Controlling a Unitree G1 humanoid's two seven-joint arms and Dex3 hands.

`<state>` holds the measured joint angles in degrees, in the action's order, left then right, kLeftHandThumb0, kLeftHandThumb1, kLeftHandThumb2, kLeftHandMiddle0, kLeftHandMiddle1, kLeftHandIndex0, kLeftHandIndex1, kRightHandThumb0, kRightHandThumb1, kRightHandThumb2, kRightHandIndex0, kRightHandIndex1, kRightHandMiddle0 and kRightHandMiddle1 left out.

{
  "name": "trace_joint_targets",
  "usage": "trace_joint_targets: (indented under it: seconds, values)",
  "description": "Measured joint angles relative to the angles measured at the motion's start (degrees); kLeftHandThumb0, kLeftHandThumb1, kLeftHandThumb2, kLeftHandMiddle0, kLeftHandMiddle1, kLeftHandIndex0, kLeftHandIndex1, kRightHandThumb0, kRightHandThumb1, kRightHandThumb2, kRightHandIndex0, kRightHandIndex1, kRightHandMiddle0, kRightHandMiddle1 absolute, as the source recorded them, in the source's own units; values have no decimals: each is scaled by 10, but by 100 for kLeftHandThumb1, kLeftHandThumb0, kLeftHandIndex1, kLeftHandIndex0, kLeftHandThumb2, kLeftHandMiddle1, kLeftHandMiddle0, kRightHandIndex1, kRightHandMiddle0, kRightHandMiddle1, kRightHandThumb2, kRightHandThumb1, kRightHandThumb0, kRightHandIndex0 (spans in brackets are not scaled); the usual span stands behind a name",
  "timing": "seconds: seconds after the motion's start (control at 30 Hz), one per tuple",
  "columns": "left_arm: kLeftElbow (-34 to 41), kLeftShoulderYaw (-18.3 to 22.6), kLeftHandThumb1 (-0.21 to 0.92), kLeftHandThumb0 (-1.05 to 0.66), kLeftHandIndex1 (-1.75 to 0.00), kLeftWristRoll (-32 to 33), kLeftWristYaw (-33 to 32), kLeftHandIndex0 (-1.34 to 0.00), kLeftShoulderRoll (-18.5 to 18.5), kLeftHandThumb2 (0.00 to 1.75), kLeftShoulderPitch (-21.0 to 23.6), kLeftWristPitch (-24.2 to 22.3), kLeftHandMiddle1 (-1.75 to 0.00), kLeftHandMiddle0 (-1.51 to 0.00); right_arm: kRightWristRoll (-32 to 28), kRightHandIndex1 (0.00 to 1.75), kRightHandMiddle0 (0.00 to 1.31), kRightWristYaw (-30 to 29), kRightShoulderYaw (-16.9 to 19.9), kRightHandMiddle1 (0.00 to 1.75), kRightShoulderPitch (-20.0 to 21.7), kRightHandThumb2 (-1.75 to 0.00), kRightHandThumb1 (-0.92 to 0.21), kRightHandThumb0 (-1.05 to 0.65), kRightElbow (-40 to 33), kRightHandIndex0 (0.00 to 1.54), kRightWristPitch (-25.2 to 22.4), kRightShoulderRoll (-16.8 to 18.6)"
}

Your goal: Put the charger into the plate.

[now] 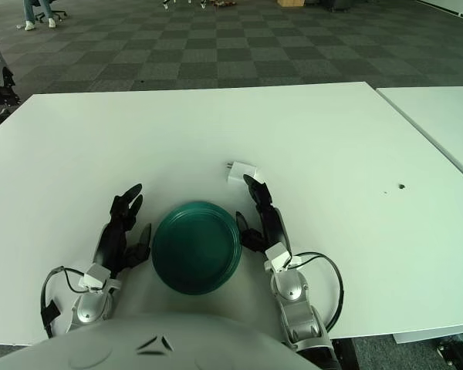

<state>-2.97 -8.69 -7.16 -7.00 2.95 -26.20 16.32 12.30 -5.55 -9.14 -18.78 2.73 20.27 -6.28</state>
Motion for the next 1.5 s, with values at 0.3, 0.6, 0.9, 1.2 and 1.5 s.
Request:
trace_joint_targets:
  seconds: [0.3, 0.6, 0.9, 1.2, 1.5]
  values:
    - [-4, 12, 92, -76, -72, 44, 22, 0, -5, 89, -1, 3, -1, -31, 0, 1, 0, 0, 0, 50, -1, -82, -92, -91, 0, 24, 0, -1]
    - [-9, 17, 92, -76, -74, 55, 27, 0, -13, 90, 1, 4, -1, -32, -5, 1, 0, 12, 13, 53, -1, -70, -92, -82, -5, 27, -8, -2]
    - [-16, 25, 92, -76, -73, 61, 29, 0, -19, 91, 5, 4, 0, -31, -13, 2, 0, 5, 97, 58, -28, -48, -92, -75, -55, 31, -33, -28]
    - [-17, 27, 92, -76, -68, 60, 27, 0, -23, 90, 7, 2, 0, -27, 63, 2, 0, -49, 150, 74, -15, -44, -92, -77, -152, 33, -71, -33]
    - [-18, 29, 92, -74, -70, 57, 23, 0, -25, 88, 10, -4, -1, -27, 203, 4, 0, -136, 123, 81, 97, -48, -92, -70, -124, 40, -30, -58]
